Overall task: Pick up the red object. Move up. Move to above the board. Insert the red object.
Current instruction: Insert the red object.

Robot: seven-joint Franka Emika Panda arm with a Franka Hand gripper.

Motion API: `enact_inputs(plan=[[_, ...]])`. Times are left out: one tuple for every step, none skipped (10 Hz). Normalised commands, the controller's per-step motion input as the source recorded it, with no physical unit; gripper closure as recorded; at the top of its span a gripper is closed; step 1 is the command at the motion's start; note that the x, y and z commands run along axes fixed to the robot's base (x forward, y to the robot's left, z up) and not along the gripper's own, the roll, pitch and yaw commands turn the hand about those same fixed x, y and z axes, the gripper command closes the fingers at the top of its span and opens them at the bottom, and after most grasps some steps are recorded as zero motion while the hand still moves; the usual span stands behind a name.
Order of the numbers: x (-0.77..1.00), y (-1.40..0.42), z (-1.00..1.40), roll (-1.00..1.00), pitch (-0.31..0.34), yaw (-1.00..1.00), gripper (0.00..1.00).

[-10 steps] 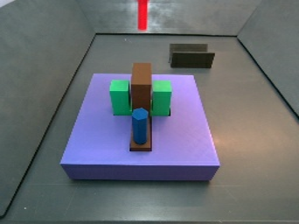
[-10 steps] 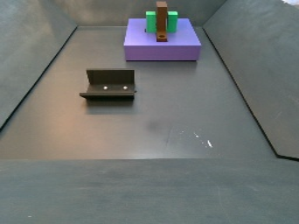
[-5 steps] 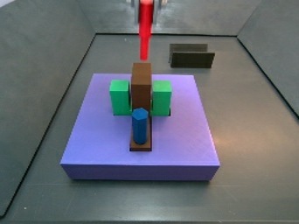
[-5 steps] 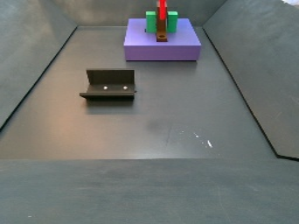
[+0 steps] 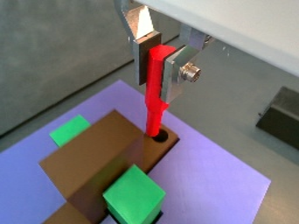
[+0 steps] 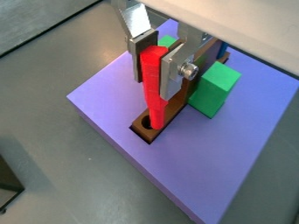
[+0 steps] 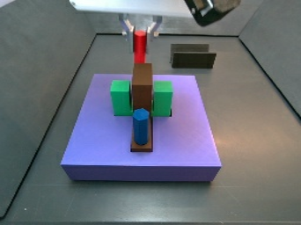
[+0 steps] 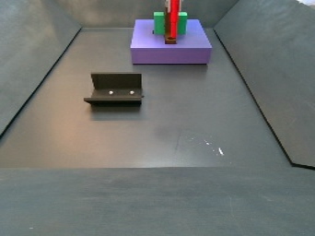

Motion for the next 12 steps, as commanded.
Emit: enact_inputs(plan=[[0.34,0.06,-0.25,0.09,0.0,0.0,1.0],[0.09,0.13,-0.21,0.15,0.0,0.0,1.0],[0.01,0.11,-0.24,0.18,0.0,0.0,1.0],[0.0,0.11,-0.25,0.18,-0.007,0.0,1.0],[0.0,0.0,-0.24,0.07,0.0,0.0,1.0],[0.0,-0.01,-0.31,0.07,0.0,0.0,1.0],[0.05,-0.14,-0.35,0.07,0.0,0.0,1.0],[0.08,-0.12,-0.4,0.1,0.0,0.0,1.0],[0.07,-0.08,-0.43,0.12,0.0,0.0,1.0],[0.16,-0.04,-0.45,0.17,0.0,0.0,1.0],[0.31,0.0,-0.36,0.29,0.0,0.0,1.0],[0.34,-0.03,-0.17,0.38,0.0,0.0,1.0]])
